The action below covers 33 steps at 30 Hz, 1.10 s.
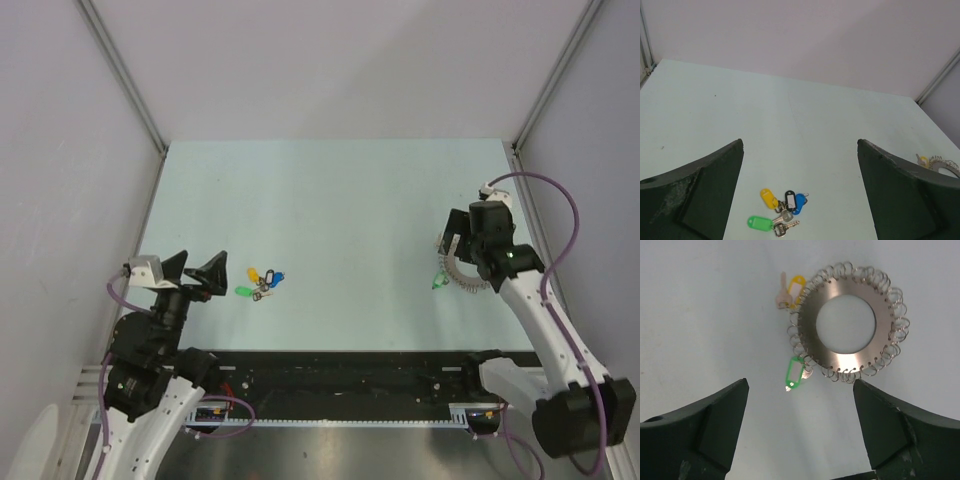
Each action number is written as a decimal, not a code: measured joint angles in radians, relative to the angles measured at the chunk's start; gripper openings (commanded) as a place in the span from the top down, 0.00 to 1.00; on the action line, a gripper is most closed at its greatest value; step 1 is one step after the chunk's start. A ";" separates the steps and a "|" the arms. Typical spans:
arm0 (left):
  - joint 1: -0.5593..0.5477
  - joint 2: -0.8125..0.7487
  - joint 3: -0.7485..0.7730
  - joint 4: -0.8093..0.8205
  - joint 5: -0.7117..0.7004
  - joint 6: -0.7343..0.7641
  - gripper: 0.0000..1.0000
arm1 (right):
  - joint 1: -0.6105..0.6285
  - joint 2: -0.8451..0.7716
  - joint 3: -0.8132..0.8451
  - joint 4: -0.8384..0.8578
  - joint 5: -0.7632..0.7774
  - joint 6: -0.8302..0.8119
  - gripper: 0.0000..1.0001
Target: Put the keys on the keyring
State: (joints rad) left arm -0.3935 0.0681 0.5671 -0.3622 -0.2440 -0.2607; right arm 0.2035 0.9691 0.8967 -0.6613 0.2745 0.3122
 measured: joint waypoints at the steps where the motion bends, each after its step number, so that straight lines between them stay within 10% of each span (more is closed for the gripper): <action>1: -0.009 -0.003 -0.001 0.000 -0.007 0.002 0.00 | -0.023 0.052 0.000 0.000 -0.007 0.015 0.14; 23: -0.131 -0.051 -0.004 -0.018 -0.076 0.034 0.00 | -0.146 0.642 0.002 0.211 -0.138 0.049 0.34; 33: -0.135 -0.051 -0.004 -0.019 -0.077 0.034 0.00 | 0.046 0.686 0.050 0.239 -0.211 0.086 0.35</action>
State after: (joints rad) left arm -0.5282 0.0174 0.5629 -0.3809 -0.3210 -0.2264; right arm 0.2493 1.6554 0.9470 -0.4225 0.0631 0.3985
